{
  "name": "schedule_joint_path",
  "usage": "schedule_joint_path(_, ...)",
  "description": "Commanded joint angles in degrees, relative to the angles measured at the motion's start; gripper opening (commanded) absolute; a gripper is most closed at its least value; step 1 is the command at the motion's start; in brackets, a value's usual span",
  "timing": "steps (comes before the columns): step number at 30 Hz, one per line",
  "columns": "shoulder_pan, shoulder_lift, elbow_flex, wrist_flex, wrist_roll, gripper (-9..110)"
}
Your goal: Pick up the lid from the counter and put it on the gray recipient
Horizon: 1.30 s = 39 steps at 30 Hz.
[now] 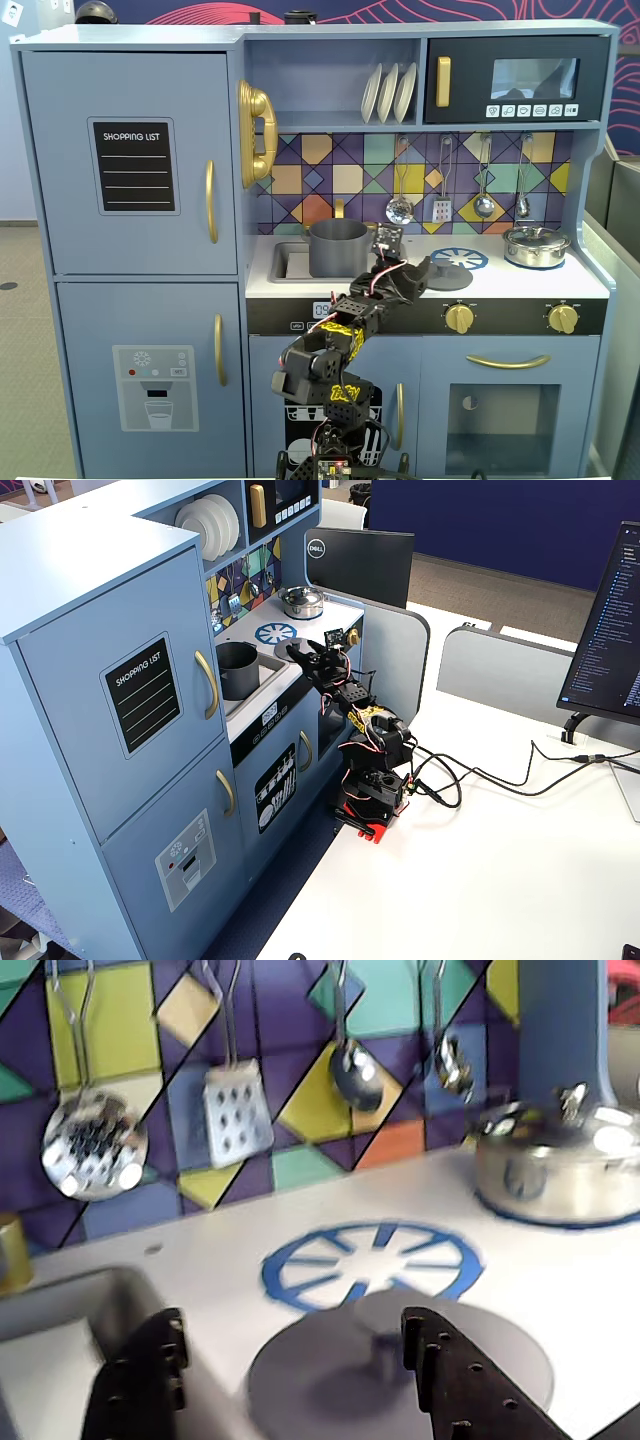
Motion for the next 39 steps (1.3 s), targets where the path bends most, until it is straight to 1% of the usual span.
schedule_joint_path(1,2.4,-4.6,-2.5,-3.9,-0.7,23)
schedule_joint_path(4,4.0,-7.9,-4.7,-4.2,-1.0,25)
schedule_joint_path(18,4.4,-24.3,-14.9,-8.2,-2.6,23)
schedule_joint_path(39,4.8,-39.8,-24.5,-13.1,-2.5,21)
